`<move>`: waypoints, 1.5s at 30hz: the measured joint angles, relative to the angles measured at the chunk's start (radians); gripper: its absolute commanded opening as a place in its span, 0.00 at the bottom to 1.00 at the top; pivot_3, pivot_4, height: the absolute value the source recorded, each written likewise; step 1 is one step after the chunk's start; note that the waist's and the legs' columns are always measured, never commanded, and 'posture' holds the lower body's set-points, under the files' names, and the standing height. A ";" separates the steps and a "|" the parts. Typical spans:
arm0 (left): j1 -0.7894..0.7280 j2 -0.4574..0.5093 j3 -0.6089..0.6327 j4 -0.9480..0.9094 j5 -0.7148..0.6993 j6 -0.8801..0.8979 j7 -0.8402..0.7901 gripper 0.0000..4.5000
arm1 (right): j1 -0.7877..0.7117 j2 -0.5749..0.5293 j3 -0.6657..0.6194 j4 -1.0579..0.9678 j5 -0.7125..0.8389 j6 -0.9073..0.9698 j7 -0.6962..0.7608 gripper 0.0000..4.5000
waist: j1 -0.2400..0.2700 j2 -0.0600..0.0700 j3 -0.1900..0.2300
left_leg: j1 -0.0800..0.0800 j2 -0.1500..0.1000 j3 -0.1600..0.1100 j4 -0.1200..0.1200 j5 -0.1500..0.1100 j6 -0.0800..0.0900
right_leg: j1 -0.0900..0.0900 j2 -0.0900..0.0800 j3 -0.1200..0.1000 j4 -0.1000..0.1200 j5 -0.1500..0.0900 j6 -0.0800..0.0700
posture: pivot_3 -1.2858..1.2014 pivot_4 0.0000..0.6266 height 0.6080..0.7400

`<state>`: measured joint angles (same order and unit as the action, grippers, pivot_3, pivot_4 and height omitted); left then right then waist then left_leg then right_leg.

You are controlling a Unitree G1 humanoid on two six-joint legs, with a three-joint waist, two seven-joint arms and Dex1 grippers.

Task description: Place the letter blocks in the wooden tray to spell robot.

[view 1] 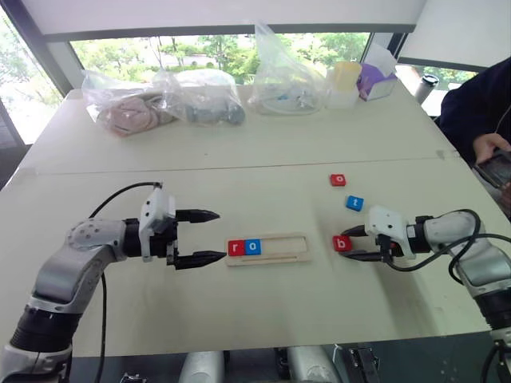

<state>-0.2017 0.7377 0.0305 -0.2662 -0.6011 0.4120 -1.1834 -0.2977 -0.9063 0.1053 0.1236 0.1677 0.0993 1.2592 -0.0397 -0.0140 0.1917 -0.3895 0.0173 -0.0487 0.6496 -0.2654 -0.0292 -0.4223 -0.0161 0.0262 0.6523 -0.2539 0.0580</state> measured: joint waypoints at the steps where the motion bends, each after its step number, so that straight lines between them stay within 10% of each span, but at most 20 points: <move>1: 0.000 -0.002 0.003 -0.006 -0.003 0.000 0.004 1.00 | -0.001 0.003 0.000 0.000 -0.001 0.001 -0.005 0.25 | 0.000 0.000 0.000 | 0.000 0.000 0.000 0.000 0.000 0.000 | 0.000 0.000 0.000 0.000 0.000 0.000 | 0.52 0.24 1.00; 17: 0.016 0.036 0.015 0.029 0.034 -0.124 -0.121 1.00 | -0.119 0.109 0.135 -0.381 0.044 0.303 -0.025 0.25 | 0.002 0.000 0.000 | 0.000 0.000 -0.001 0.000 0.000 0.000 | 0.000 0.001 0.000 0.001 0.000 0.000 | 0.52 0.24 1.00; 45: 0.045 0.034 -0.017 0.050 0.140 -0.231 -0.082 1.00 | -0.171 0.223 0.291 -0.363 -0.080 0.374 -0.153 0.25 | 0.025 0.000 0.000 | 0.000 0.000 0.000 0.001 0.000 0.000 | -0.001 0.000 0.000 0.001 0.000 0.000 | 0.52 0.24 1.00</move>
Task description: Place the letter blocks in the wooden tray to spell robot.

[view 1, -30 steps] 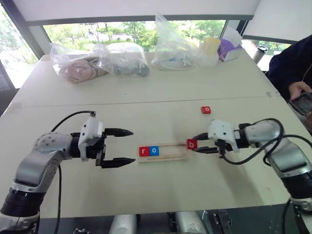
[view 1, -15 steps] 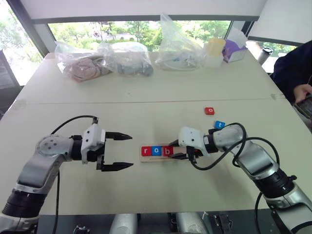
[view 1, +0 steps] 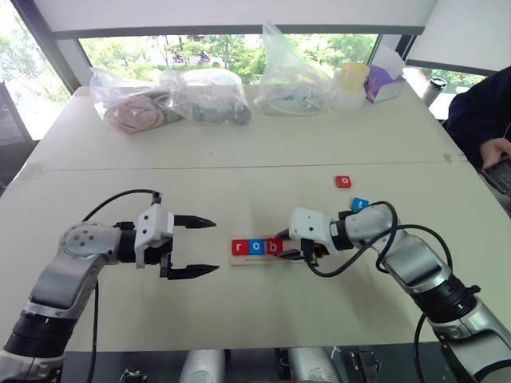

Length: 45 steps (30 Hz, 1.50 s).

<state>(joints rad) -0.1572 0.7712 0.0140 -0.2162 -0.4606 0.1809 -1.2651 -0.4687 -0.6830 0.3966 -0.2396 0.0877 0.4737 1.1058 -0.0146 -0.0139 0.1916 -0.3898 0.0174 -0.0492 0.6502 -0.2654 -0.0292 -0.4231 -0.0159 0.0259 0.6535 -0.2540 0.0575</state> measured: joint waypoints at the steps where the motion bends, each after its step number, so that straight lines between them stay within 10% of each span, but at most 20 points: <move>1: 0.000 0.000 0.000 0.000 0.000 0.000 0.001 1.00 | 0.000 0.002 0.001 0.001 -0.001 0.000 0.000 0.25 | 0.000 0.000 0.000 | 0.000 0.000 0.000 0.000 0.000 0.000 | 0.000 0.000 0.000 0.000 0.000 0.000 | 0.52 0.24 1.00; 34: -0.002 -0.027 -0.003 0.000 0.017 -0.005 0.023 1.00 | -0.005 0.024 0.010 0.030 -0.027 -0.002 -0.011 0.25 | 0.000 0.000 0.000 | 0.000 0.000 0.000 0.000 0.000 0.000 | 0.000 0.000 0.000 0.000 0.000 0.000 | 0.52 0.24 1.00; 41: -0.003 -0.027 -0.003 0.000 0.017 -0.005 0.027 1.00 | -0.007 0.025 0.010 0.030 -0.027 -0.002 -0.005 0.99 | 0.000 0.000 0.000 | 0.000 0.000 0.000 0.000 0.000 0.000 | 0.000 0.000 0.000 0.000 0.000 0.000 | 0.52 0.24 1.00; 45: -0.004 -0.028 -0.003 0.000 0.017 -0.005 0.028 1.00 | -0.007 0.024 0.010 0.027 -0.025 0.002 0.005 0.99 | 0.000 0.000 0.000 | 0.000 0.000 0.000 0.000 0.000 0.000 | 0.000 0.000 0.000 0.000 0.000 0.000 | 0.52 0.24 1.00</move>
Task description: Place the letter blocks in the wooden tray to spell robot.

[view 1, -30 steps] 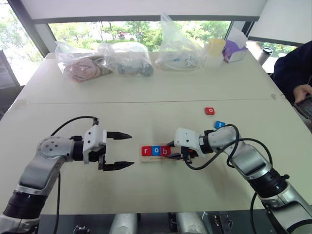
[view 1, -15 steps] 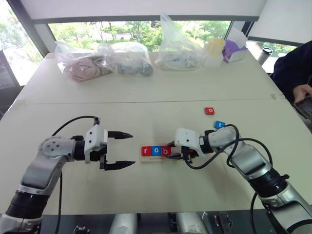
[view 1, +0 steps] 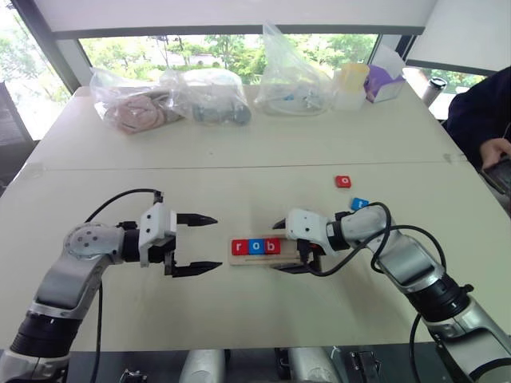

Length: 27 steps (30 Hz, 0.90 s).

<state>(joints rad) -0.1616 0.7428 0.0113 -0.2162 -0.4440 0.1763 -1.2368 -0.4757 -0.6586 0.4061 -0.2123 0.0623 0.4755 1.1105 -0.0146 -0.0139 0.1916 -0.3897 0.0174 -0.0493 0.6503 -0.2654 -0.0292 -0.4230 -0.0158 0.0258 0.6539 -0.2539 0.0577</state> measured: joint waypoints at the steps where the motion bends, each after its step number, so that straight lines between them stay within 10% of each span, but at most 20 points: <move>1: 0.000 0.000 0.000 0.000 0.000 0.000 0.000 1.00 | 0.000 0.000 0.000 -0.001 0.001 0.001 0.001 0.99 | 0.000 0.000 0.000 | 0.000 0.000 0.000 0.000 0.000 0.000 | 0.000 0.000 0.000 0.000 0.000 0.000 | 0.52 0.24 1.00; 27: -0.039 -0.016 -0.029 0.010 -0.002 0.003 -0.005 1.00 | -0.150 0.250 -0.545 0.382 0.022 0.344 -0.816 0.99 | -0.006 0.000 0.000 | 0.000 0.001 0.000 -0.002 0.000 0.000 | -0.002 0.002 0.000 0.002 0.001 0.000 | 0.52 0.24 1.00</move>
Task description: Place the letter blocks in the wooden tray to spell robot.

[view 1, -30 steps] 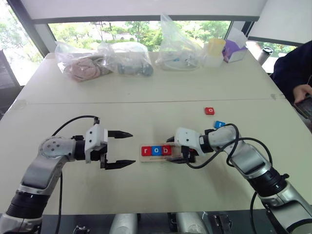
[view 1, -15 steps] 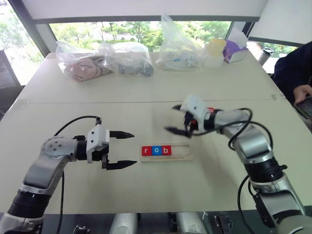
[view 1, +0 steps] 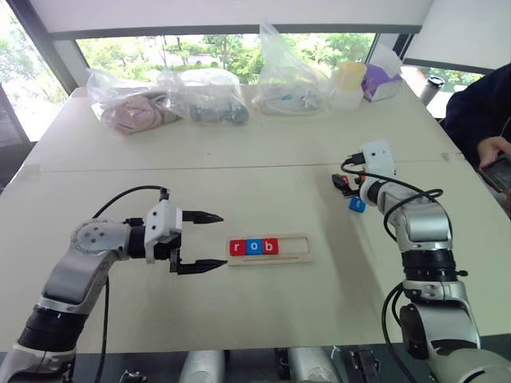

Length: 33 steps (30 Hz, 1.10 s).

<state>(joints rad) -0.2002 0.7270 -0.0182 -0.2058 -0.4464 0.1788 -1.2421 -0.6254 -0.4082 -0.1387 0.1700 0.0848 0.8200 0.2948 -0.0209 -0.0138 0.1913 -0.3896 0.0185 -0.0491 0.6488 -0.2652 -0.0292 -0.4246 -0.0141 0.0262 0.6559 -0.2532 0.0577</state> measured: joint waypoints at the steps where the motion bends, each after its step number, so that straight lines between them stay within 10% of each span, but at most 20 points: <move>1: 0.000 0.000 0.000 0.000 0.000 0.000 -0.001 1.00 | -0.001 0.003 -0.002 0.003 0.007 0.002 0.000 0.99 | 0.000 0.000 0.000 | 0.000 0.000 0.000 0.000 0.000 0.000 | 0.000 0.000 0.000 0.000 0.000 0.000 | 0.52 0.24 1.00; 13: 0.000 0.000 0.000 0.001 0.001 0.000 0.005 1.00 | -0.027 0.035 -0.004 0.092 0.039 0.016 -0.028 0.99 | 0.001 0.000 0.000 | 0.000 0.000 0.000 0.000 0.000 0.000 | 0.000 0.000 0.000 0.000 0.000 0.000 | 0.52 0.24 1.00; 21: 0.000 -0.004 -0.003 -0.001 0.001 0.001 0.020 1.00 | -0.035 0.038 -0.005 0.095 0.046 0.025 -0.052 0.26 | 0.001 0.000 0.000 | 0.000 0.000 0.000 0.000 0.000 0.000 | 0.000 0.000 0.000 0.000 0.000 0.000 | 0.52 0.24 1.00; 33: -0.014 -0.022 -0.023 0.007 0.001 0.002 0.008 1.00 | 0.075 0.065 -0.023 -0.436 0.107 0.450 -0.112 0.26 | 0.005 0.001 0.000 | -0.001 0.000 -0.002 -0.001 0.000 0.000 | -0.001 0.000 -0.001 0.000 0.000 0.000 | 0.52 0.24 1.00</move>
<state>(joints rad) -0.2146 0.7048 -0.0409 -0.1992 -0.4451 0.1806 -1.2346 -0.5503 -0.3433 -0.1619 -0.2663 0.1920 1.2703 0.1826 -0.0163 -0.0130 0.1914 -0.3908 0.0189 -0.0509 0.6479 -0.2653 -0.0292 -0.4256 -0.0140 0.0255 0.6559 -0.2534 0.0579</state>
